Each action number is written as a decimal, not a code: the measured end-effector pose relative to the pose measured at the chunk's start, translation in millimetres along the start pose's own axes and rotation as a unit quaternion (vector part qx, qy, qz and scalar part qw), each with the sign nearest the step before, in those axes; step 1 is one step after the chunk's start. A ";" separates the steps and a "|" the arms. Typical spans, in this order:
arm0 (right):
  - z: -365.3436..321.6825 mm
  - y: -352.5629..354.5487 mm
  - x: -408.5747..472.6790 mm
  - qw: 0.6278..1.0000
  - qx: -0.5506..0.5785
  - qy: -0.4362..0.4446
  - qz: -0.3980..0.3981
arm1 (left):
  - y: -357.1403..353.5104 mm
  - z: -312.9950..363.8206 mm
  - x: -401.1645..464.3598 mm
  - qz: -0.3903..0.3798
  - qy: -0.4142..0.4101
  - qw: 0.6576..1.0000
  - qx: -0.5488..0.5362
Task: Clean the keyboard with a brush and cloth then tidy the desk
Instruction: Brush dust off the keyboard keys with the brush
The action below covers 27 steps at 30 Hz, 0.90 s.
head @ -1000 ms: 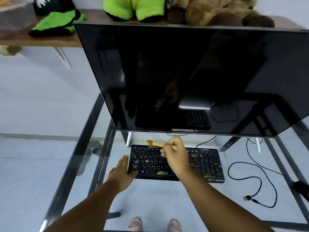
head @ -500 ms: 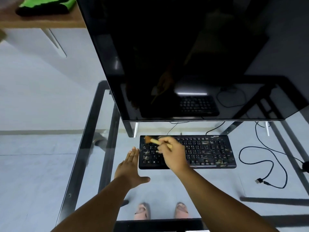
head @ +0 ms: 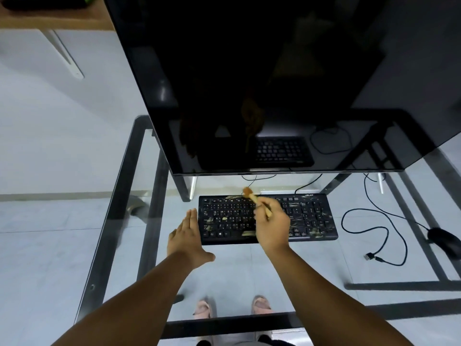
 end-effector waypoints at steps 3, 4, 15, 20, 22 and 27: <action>7.1 -8.3 0.9 0.997 -0.052 -0.011 -0.062 | 8.4 16.2 -1.3 0.056 -0.033 0.998 0.006; 7.8 4.8 3.2 0.996 -0.082 -0.009 -0.013 | 9.9 23.0 -1.6 0.063 -0.048 0.997 0.013; 26.4 57.4 14.8 0.997 0.006 -0.033 0.074 | 2.4 73.3 0.3 0.035 -0.122 0.990 0.058; 32.2 56.2 21.3 0.999 0.000 -0.037 0.007 | 4.3 77.7 0.5 0.037 -0.099 0.993 0.056; 30.2 80.6 23.5 0.995 0.001 -0.036 0.090 | 5.9 79.0 0.5 0.040 -0.089 0.994 0.053; 39.7 51.7 30.3 0.993 0.066 -0.078 -0.061 | 9.3 86.4 0.6 0.040 -0.064 0.996 0.055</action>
Point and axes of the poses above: each hand's wrist, its own x-axis towards the middle knuckle, its own y-axis out of the back of the hand, z = x × y, the point moved 10 cm from there along x, towards the middle knuckle, and after that the axes turned 9 degrees about x, right-handed, at the moved point
